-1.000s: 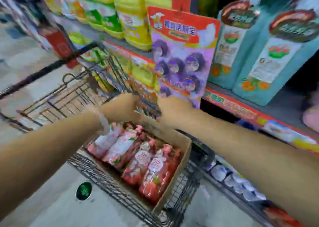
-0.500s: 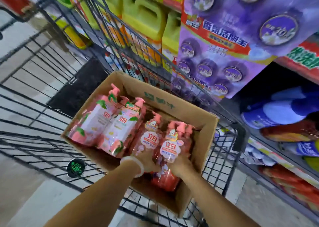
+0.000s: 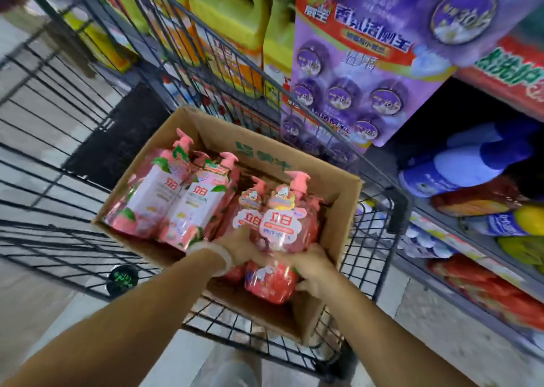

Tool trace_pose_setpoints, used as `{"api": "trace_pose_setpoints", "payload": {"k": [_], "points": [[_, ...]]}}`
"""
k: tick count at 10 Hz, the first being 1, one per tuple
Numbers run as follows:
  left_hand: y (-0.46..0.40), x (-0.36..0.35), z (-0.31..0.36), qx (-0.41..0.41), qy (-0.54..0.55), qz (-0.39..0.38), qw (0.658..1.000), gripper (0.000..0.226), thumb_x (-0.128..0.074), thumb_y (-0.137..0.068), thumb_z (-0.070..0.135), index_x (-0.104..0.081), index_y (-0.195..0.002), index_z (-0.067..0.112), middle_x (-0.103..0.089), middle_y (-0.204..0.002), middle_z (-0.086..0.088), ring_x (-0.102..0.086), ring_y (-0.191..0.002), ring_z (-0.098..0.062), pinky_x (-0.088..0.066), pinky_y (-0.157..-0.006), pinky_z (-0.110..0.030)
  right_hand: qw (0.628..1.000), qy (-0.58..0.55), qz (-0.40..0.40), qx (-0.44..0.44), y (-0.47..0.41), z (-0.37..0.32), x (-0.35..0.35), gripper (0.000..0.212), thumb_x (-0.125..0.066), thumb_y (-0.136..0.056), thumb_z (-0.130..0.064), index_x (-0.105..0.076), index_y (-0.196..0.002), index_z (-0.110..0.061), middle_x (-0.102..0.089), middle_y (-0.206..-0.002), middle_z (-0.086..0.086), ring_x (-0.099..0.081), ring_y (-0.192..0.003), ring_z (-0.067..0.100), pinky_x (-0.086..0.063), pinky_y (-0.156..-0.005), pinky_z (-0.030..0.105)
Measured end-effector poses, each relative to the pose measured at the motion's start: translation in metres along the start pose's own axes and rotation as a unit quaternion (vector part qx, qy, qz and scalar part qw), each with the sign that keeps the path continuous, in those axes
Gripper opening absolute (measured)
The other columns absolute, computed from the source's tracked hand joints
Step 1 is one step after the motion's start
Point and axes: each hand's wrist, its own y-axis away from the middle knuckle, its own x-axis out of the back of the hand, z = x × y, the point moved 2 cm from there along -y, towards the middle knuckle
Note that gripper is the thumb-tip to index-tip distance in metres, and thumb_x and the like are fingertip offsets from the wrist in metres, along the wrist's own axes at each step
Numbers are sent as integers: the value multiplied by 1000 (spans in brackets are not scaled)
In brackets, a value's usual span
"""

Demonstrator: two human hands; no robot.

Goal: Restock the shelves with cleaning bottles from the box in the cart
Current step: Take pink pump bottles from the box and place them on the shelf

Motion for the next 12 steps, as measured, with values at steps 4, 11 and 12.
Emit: {"api": "trace_pose_setpoints", "payload": {"k": [4,11,12], "points": [[209,69,185,-293,19,109,950,40,-92,-50,16,-70,-83,23,-70,-64,10,-59,-59,2,-49,-62,-17,923,113,-59,364,208,-150,60,36,-78,-73,-5,-59,-102,-17,-69,-95,-6,-65,-81,4,-54,-76,19],[488,-126,622,-704,-67,109,698,65,-85,-58,26,-62,-119,19,-73,-106,-3,-70,-91,-15,-58,-84,-34,717,106,181,665,606,-246,413,43,-71,-61,-27,-67,-103,-17,-72,-100,-1,-64,-91,16,-51,-89,45],[499,-179,661,-721,-27,62,689,37,-72,-76,2,-64,-111,10,-74,-87,2,-69,-74,-8,-59,-67,-20,696,90,231,674,622,-252,466,31,-68,-79,-18,-63,-110,-19,-71,-102,-1,-65,-88,15,-53,-77,36]]}}
